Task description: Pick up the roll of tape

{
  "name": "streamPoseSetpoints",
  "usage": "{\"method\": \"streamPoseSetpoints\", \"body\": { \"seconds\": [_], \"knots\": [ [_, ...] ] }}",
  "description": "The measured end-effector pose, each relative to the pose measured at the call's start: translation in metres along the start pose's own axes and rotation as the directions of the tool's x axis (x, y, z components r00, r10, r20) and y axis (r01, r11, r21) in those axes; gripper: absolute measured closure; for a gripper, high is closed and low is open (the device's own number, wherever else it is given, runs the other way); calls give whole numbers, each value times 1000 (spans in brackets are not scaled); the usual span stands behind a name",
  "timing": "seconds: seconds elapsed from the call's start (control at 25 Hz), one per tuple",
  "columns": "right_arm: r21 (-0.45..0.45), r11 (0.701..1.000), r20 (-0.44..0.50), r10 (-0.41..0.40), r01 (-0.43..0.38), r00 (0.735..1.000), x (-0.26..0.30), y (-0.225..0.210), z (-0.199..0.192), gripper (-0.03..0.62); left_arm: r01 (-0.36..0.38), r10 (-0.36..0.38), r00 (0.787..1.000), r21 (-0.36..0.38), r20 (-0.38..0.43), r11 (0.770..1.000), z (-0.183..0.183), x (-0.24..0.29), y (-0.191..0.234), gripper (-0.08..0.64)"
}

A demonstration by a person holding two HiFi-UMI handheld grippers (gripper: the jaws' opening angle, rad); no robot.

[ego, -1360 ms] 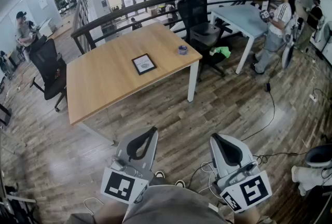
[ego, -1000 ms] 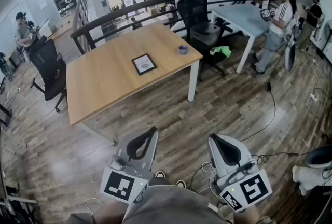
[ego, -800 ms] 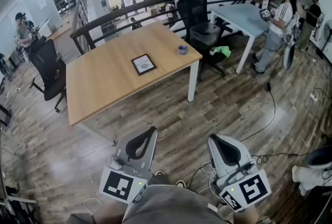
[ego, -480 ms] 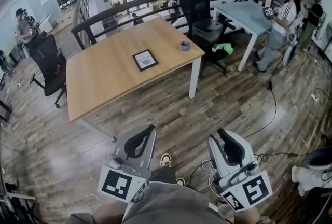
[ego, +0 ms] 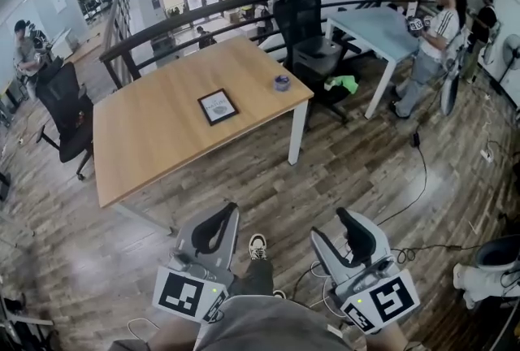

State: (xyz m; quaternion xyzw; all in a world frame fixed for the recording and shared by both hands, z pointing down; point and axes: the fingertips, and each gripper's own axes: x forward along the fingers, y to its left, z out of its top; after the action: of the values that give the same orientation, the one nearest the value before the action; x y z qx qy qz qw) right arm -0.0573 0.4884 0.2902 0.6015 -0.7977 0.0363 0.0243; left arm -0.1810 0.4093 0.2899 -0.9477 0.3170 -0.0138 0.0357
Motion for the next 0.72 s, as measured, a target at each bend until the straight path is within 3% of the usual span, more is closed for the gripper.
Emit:
{"method": "streamPoseSetpoints", "body": {
  "seconds": [0.24,0.72],
  "knots": [
    [-9,1000,-25,-14,14,1000,51,-35,3,397,-3,3,1000,-20,-10,1000,-7,46,38,558],
    [0,1000,-88,1,-1,996,197,-79,16,397,0,-2,999,-42,-42,999,-9,144,156,558]
  ]
}}
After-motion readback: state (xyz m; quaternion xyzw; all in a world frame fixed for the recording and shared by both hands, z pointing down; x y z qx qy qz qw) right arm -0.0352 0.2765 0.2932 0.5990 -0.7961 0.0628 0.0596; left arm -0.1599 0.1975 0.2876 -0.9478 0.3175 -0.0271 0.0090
